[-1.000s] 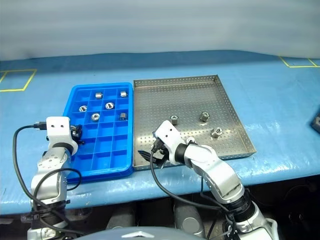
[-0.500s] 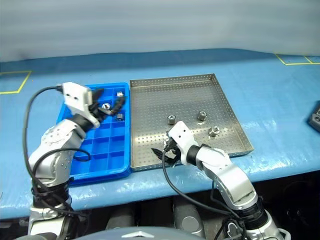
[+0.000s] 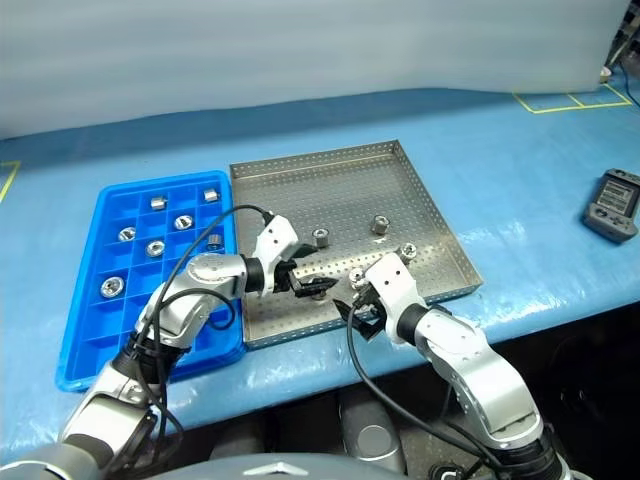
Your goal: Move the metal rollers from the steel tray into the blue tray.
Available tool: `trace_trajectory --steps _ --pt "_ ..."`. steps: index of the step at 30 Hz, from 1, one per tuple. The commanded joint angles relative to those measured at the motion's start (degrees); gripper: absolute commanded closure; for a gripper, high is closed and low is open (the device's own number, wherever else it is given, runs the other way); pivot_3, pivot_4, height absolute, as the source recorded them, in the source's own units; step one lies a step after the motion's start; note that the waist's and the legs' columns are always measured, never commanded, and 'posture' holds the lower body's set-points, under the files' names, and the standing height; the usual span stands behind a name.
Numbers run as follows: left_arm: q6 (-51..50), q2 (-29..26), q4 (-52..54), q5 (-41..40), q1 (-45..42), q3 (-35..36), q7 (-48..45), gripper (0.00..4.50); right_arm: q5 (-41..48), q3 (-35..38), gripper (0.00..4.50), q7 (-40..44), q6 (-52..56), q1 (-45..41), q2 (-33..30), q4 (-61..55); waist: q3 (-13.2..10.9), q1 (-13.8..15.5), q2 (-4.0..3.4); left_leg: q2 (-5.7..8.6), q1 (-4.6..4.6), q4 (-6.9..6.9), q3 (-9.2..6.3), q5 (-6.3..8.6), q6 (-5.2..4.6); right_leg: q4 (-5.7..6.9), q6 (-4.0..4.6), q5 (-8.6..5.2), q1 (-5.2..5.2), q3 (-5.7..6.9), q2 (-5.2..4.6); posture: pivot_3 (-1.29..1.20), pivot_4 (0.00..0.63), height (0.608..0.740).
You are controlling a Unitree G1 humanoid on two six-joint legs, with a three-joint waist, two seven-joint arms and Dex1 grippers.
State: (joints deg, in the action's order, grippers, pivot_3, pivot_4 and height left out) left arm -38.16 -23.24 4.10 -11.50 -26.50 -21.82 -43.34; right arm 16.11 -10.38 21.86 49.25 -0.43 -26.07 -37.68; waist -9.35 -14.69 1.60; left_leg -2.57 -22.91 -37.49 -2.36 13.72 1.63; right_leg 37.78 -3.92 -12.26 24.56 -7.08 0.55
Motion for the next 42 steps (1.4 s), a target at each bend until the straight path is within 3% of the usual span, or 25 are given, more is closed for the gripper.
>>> trace_trajectory --steps 1,3,6,13,18,22,25,33,42 --pt "1.53 -1.61 -0.32 2.81 -1.5 -2.22 -1.65 0.04 0.44 0.97 0.0 -0.69 -0.17 0.26 0.59 -2.99 0.0 -0.63 0.0 0.0 0.01 0.0 0.01 0.0 0.0 0.0 0.0 0.0 0.0 -0.01 0.0 -0.28 0.15 0.74" --pt "1.09 -2.43 -0.17 4.06 -1.47 -3.12 -1.92 0.04 0.51 0.85 0.0 -0.89 -0.15 0.3 0.73 -3.11 0.0 -1.28 0.0 0.0 0.0 0.0 0.01 0.0 0.0 -0.01 0.0 0.0 0.0 -0.01 0.0 -0.28 0.15 0.74" --pt "0.23 -4.03 0.63 6.17 -1.17 -4.55 -2.25 0.59 0.52 0.63 0.0 -0.93 -0.13 0.08 0.92 -3.09 0.0 -1.81 0.0 0.0 0.0 0.04 0.01 0.0 0.0 -0.03 0.0 -0.01 0.01 -0.01 -0.01 -0.27 0.15 0.74" --pt "-0.32 -4.57 3.46 6.17 0.48 -3.21 -2.5 2.81 0.54 -0.22 0.0 -0.17 -0.46 -1.63 1.35 -1.9 0.0 -1.71 0.0 0.0 0.02 0.19 0.0 0.0 0.0 -0.04 0.05 -0.06 0.04 -0.01 -0.01 -0.24 0.15 0.74" --pt "-0.21 0.36 7.79 1.14 2.21 6.68 3.06 2.8 0.65 -1.24 0.0 0.78 -0.67 -3.11 1.45 -1.03 -0.03 -1.25 0.01 0.0 0.01 0.26 -0.01 0.0 0.0 -0.04 -0.03 -0.05 0.08 0.0 -0.02 -0.21 0.15 0.74" --pt "0.92 7.45 11.48 2.11 3.53 18.76 18.28 2.8 0.67 -2.88 0.0 1.81 -1.08 -4.85 1.84 -0.04 -0.03 -0.63 0.02 0.0 0.01 0.26 -0.02 0.0 0.0 -0.05 -0.21 0.06 0.06 0.01 -0.01 -0.19 0.15 0.74" --pt "1.36 9.67 16.48 4.7 6.5 24.59 26.99 2.8 0.65 -4.41 0.0 2.94 -1.56 -6.45 2.26 1.0 -0.03 -0.35 0.01 -0.01 0.12 0.28 -0.02 0.0 0.0 -0.02 -0.22 0.07 0.03 -0.02 0.03 -0.17 0.15 0.74" --pt "-0.63 9.91 30.81 10.22 20.74 31.46 37.84 2.8 0.4 -9.19 0.0 7.14 -3.88 -12.25 3.57 5.59 -0.06 3.24 0.08 0.01 0.12 0.34 -0.05 0.0 0.0 -0.06 -0.2 0.06 0.01 0.03 -0.01 -0.05 0.15 0.74" --pt "-6.23 12.54 40.5 10.62 34.68 33.35 40.77 2.8 0.15 -12.57 0.0 11.27 -6.57 -16.74 5.05 9.73 -0.08 8.45 0.12 0.01 0.13 0.31 -0.05 0.0 0.01 -0.08 0.08 -0.1 0.01 0.07 -0.02 0.02 0.15 0.74"
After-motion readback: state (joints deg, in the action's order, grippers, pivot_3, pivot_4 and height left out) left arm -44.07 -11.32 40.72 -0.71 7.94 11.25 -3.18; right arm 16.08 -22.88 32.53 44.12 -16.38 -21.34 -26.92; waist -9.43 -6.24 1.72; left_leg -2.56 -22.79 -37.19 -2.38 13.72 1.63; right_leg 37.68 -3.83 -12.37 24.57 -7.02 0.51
